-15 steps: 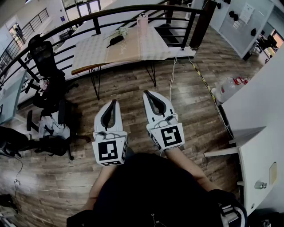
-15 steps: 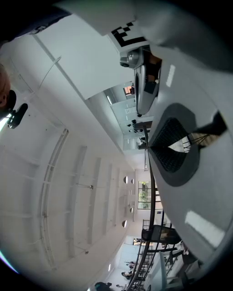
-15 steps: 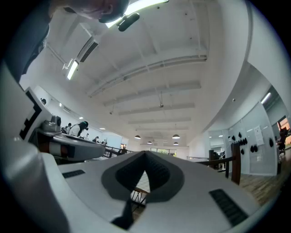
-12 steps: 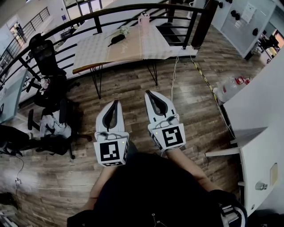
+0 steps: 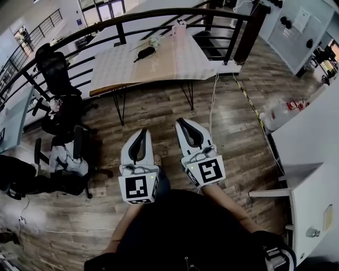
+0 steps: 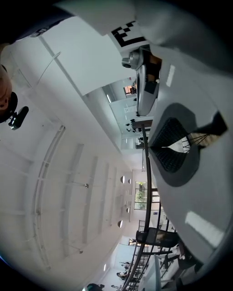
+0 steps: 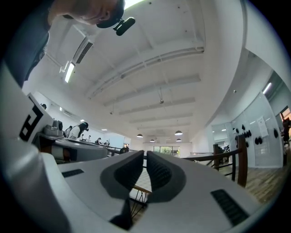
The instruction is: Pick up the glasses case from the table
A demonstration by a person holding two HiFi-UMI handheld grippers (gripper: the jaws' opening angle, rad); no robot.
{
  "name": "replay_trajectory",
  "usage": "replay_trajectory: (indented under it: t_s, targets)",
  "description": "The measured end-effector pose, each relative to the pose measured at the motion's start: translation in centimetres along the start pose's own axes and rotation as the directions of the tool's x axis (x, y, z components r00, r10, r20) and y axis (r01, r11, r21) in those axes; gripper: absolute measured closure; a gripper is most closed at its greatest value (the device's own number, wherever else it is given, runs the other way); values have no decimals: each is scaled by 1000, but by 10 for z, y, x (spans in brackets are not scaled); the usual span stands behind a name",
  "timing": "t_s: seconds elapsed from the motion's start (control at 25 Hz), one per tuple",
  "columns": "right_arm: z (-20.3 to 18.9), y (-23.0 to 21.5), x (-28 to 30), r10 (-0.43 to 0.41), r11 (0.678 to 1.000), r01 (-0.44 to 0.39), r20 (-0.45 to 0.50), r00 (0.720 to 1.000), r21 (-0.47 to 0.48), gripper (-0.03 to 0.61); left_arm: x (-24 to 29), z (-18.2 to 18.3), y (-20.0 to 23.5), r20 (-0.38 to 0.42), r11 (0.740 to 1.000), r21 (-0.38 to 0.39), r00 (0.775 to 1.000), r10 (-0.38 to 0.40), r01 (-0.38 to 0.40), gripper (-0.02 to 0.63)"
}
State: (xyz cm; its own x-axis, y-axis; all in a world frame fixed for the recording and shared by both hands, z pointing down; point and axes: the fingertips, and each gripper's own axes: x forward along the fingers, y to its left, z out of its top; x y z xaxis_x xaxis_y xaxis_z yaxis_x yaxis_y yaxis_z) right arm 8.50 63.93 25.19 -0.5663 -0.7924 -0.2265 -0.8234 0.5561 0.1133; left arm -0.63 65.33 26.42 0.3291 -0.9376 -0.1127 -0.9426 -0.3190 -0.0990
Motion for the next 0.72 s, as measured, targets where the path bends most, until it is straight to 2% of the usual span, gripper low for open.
replay_trajectory:
  t_s: [0.12, 0.32, 0.44, 0.56, 0.72]
  targets:
    - [-13, -11, 37, 3, 1000, -3, -3, 1000, -13, 569, 35, -12, 24, 4, 1000, -19, 1000, -20, 20, 594]
    - [-35, -35, 120, 0, 1000, 0, -25, 1000, -5, 569, 109, -25, 83, -4, 999, -45, 1000, -31, 30, 488]
    - [-44, -44, 171, -5, 1000, 4, -45, 999, -7, 569, 149, -35, 121, -37, 998, -55, 998, -46, 44, 430]
    - [-49, -57, 217, -11, 1000, 10, -54, 999, -17, 569, 188, -40, 153, -41, 998, -50, 998, -47, 45, 412]
    - [-68, -72, 258, -16, 1000, 15, -117, 993, -7, 570, 234, -48, 182, -33, 996, -64, 997, -63, 61, 401]
